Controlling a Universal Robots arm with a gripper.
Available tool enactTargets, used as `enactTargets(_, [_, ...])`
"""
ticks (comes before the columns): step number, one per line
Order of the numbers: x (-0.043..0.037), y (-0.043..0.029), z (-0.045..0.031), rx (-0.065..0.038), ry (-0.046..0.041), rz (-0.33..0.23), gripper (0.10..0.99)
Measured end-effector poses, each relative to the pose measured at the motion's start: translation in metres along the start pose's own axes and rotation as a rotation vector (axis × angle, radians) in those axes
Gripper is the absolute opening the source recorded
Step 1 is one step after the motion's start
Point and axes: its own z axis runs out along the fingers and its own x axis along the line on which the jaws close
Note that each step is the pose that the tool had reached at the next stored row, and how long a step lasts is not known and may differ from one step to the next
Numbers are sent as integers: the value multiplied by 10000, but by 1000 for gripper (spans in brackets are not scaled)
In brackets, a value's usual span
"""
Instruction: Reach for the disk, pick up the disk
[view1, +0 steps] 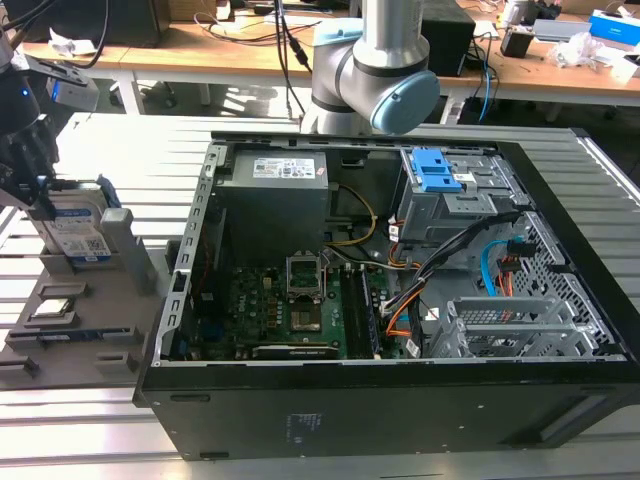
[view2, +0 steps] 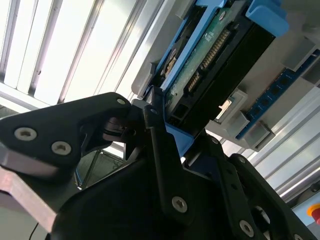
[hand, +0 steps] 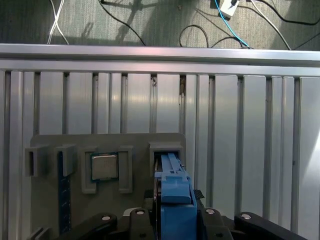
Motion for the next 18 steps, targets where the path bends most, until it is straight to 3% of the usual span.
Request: enactTargets(18, [2,-26,-209,-28,1,-1,365])
